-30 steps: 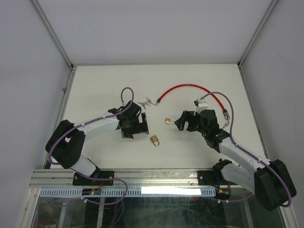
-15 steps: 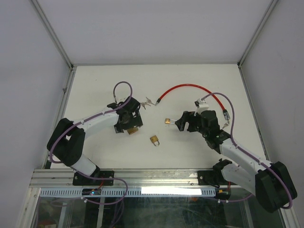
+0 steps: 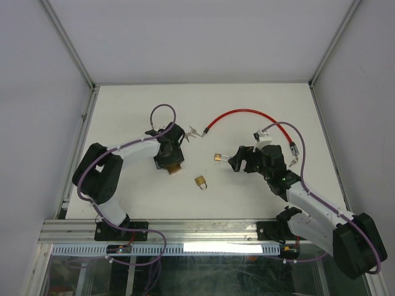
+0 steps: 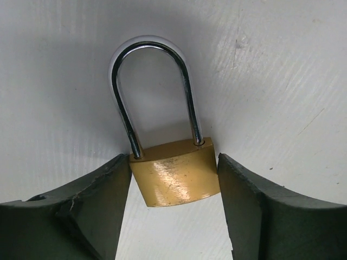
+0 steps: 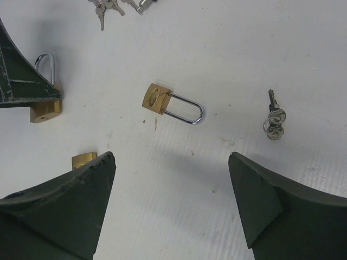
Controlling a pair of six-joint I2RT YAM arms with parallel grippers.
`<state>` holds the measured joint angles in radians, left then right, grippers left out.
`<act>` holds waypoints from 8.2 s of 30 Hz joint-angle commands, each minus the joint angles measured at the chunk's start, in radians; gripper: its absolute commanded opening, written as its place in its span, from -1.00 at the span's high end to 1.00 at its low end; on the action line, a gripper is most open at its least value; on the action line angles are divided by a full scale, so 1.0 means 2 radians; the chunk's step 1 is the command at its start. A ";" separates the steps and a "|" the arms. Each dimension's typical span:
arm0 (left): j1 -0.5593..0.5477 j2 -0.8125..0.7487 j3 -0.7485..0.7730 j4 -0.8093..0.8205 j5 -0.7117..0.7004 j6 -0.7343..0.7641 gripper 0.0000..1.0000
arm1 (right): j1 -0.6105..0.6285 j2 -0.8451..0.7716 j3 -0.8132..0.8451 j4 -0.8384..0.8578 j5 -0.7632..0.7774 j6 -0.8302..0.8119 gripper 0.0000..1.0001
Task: Unlock with the key
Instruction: Adjust the lock at the center of the board, then move the key to the center of the board, then pick up the key from the center of the board.
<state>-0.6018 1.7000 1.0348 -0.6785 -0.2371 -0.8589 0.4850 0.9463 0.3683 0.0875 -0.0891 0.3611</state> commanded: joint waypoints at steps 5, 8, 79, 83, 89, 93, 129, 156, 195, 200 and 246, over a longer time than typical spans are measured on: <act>-0.029 0.007 0.010 0.039 0.042 -0.018 -0.21 | 0.005 0.006 0.013 0.024 -0.001 -0.004 -0.75; -0.030 -0.001 0.006 0.040 0.037 -0.021 -0.26 | 0.009 0.016 0.020 0.031 -0.005 -0.003 -0.75; 0.111 -0.290 -0.077 0.073 0.148 0.109 -0.98 | 0.170 0.440 0.371 -0.138 0.148 -0.065 0.51; 0.111 -0.307 -0.113 0.124 0.157 0.068 -0.98 | 0.177 0.404 0.358 -0.138 0.147 -0.062 0.39; 0.111 -0.308 -0.147 0.186 0.145 0.030 -0.98 | 0.183 0.357 0.352 -0.124 0.143 -0.068 0.08; 0.111 -0.288 -0.158 0.207 0.146 0.034 -0.98 | 0.184 0.353 0.354 -0.128 0.143 -0.062 0.01; 0.120 -0.232 -0.200 0.284 0.137 0.030 -0.98 | 0.210 0.405 0.428 -0.219 0.169 -0.056 -0.07; 0.147 -0.222 -0.223 0.299 0.118 0.038 -0.98 | 0.122 0.651 0.681 -0.154 0.024 -0.187 -0.08; 0.147 -0.228 -0.231 0.396 0.251 -0.012 -0.93 | 0.133 0.378 0.312 0.050 -0.064 -0.100 1.00; 0.146 -0.224 -0.230 0.406 0.270 -0.017 -0.91 | 0.133 0.361 0.298 0.061 -0.090 -0.111 1.00; 0.147 -0.181 -0.248 0.490 0.359 -0.068 0.10 | 0.153 0.322 0.272 0.148 -0.197 -0.179 1.00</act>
<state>-0.3187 1.3350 0.5243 0.2878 0.4725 -1.0073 0.7895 1.6478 0.8852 0.3145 -0.4683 0.0429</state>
